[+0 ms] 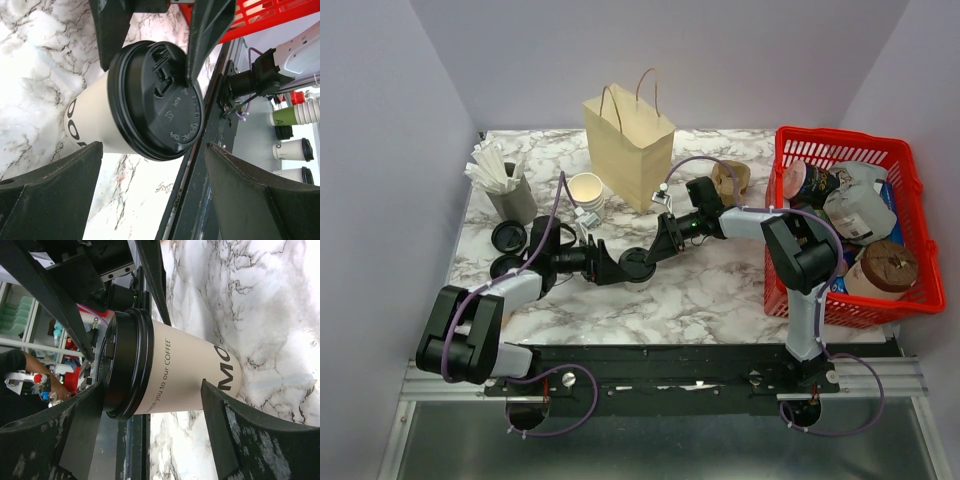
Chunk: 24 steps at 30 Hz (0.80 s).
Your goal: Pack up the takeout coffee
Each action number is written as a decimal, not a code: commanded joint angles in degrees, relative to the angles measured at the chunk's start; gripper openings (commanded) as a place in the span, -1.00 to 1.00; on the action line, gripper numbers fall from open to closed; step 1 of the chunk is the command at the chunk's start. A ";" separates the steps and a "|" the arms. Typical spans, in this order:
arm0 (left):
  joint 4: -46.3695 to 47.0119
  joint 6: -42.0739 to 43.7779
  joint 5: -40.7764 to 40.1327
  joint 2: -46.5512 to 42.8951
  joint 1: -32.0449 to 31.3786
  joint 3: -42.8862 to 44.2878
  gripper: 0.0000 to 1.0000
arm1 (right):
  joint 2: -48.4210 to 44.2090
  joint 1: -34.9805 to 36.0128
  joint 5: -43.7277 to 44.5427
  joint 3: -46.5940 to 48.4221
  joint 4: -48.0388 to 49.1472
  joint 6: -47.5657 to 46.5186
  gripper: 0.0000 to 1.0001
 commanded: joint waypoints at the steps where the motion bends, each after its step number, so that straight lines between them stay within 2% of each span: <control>1: 4.00 -0.71 -0.31 2.61 -0.32 -0.05 0.81 | 3.31 0.14 6.78 -0.16 -0.90 -2.54 0.68; 8: 7.69 -4.84 0.39 5.51 -0.59 0.13 0.80 | 3.58 0.14 7.04 0.02 -0.90 -2.19 0.68; 12: 17.43 -12.39 3.99 6.92 -0.67 -1.01 0.80 | 3.93 0.14 7.22 0.20 -0.90 -1.84 0.68; 20: 19.39 -14.87 4.70 11.32 -0.85 0.30 0.79 | 4.28 0.14 7.30 1.16 -0.99 -1.48 0.68; 24: 13.69 -9.88 2.25 11.76 -0.94 1.45 0.79 | 4.37 0.14 7.30 1.16 -0.90 -1.66 0.68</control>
